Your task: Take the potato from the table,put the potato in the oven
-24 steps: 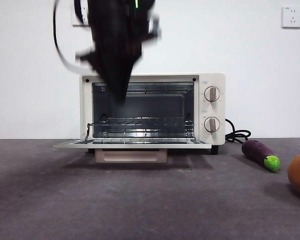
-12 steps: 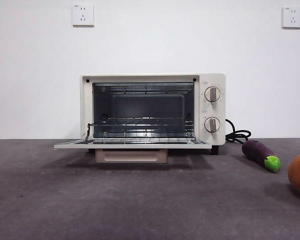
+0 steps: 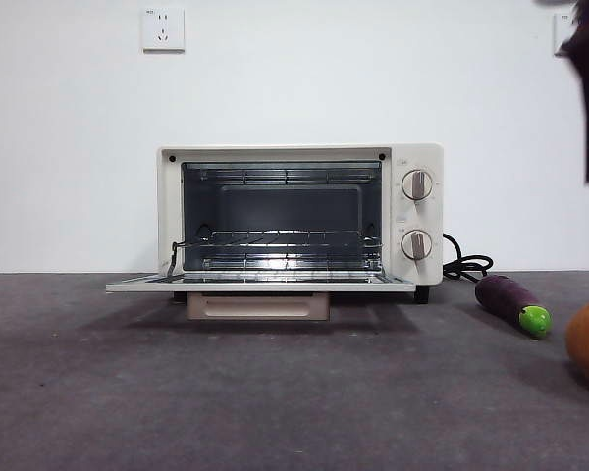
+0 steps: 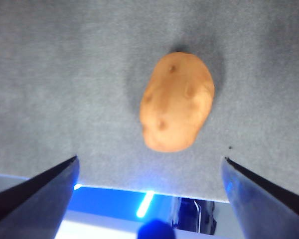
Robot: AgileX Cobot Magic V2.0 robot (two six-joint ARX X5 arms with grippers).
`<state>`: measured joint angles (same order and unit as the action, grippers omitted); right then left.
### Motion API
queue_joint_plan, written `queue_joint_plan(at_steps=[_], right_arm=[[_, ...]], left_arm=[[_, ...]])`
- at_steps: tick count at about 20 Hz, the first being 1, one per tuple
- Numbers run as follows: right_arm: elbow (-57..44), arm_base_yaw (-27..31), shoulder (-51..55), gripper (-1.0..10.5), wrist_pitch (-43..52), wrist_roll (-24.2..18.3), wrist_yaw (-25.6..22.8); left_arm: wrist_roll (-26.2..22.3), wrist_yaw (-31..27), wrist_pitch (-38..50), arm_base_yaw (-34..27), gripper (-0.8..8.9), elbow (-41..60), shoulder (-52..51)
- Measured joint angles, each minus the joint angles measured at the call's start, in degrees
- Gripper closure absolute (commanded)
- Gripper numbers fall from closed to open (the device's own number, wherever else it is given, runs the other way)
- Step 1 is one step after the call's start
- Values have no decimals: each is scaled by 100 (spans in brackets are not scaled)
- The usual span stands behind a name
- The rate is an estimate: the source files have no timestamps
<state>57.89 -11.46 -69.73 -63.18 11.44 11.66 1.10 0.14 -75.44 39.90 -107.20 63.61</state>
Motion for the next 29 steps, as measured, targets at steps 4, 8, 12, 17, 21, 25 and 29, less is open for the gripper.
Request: queue_joint_plan(at_steps=[4,8,12,17,21,25,29], right_arm=[[0,-415,-675,470,297,367,-758],[0,-538,-1246,470,605,573,-1036],[4,-535,-1703,470,887,636,-1038],[7,-535,-2153,501,951,638,-1088],[9,-535,-2275,930,966,634,-1165],[13,-535,-2275,958,942,632,-1150],[20,-629,-2124,958,1014,634,-304]], left_arm=[[0,-2,-2,0,819,2,-376],[2,-293,-7,0,819,573,-1038],[74,-579,-31,0,819,1521,-1891],[238,-601,-42,0,819,2234,-2529],[286,-601,-39,0,819,2245,-2721],[302,-601,-39,0,819,2245,-2802],[299,-601,-39,2,819,2245,-2811]])
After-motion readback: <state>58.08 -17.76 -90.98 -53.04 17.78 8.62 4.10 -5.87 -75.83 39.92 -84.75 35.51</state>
